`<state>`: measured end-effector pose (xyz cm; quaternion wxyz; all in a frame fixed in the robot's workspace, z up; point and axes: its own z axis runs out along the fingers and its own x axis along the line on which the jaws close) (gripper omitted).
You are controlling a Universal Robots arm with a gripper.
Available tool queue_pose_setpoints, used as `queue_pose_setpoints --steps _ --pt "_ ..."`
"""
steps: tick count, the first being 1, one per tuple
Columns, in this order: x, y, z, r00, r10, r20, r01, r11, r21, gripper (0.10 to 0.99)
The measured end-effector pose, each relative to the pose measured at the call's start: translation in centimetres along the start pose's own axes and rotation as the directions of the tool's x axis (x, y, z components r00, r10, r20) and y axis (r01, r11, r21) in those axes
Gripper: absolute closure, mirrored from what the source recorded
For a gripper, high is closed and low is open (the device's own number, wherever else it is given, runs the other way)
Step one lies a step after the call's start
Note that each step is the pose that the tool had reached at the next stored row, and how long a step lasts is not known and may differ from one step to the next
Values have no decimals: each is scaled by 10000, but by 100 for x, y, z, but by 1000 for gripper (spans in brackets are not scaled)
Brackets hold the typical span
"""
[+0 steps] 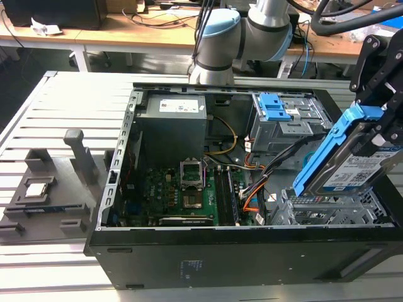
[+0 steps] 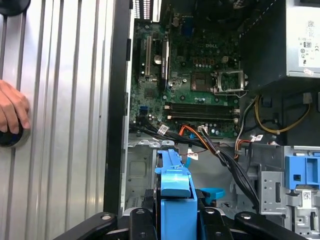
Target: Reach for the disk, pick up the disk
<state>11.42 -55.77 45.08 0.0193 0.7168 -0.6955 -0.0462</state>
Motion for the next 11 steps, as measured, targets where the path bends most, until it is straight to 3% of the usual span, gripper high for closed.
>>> queue_pose_setpoints --steps 11 --pt "14 -4 40 10000 0 -10 0 10000 -1 722"
